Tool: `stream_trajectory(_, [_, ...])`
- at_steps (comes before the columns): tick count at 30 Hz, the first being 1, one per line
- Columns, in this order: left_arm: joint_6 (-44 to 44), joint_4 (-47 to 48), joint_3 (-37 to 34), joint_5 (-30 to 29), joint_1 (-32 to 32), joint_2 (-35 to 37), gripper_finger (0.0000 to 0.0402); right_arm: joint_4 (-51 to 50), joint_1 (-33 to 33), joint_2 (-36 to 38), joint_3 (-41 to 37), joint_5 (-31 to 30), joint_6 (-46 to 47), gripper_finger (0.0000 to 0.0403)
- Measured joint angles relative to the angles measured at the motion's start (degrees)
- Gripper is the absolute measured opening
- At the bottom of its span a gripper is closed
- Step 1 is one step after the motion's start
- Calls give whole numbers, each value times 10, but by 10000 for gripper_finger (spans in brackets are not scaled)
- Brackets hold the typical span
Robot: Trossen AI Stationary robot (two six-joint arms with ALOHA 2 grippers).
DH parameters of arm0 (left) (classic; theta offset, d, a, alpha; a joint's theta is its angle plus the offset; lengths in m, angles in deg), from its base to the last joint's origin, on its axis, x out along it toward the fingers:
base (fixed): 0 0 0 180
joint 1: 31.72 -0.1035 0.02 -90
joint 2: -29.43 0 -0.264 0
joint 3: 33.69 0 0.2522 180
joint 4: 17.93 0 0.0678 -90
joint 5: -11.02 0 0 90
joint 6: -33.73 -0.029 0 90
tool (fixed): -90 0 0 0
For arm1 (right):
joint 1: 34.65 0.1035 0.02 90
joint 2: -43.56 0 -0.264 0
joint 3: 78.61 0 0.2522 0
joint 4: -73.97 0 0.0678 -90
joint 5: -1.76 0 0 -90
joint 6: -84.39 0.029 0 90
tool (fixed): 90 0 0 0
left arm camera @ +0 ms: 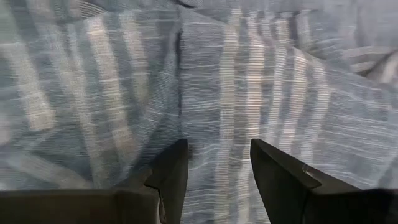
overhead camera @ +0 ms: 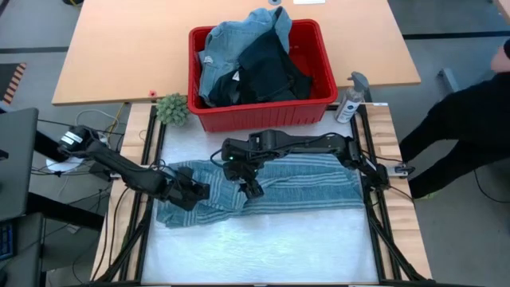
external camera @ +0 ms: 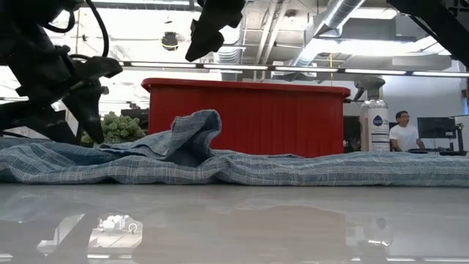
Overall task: Fold Laundry from Bin
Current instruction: Fold the blue polo shirt
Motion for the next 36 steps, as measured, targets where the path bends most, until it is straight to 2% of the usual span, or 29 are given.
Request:
stream_trajectory(14, [9,0,0,15,0,-2,160,-2,2,0,0,4,0,259])
stream_trajectory(18, [5,13,0,14,-3,-2,126,-2,4,0,0,4,0,251])
stream_trajectory(26, [-33,11,0,-6,-3,-2,10,-2,5,0,0,4,0,221])
stream_trajectory(36, [-30,15,0,-6,-3,16,0,-38,4,27,0,3,0,160])
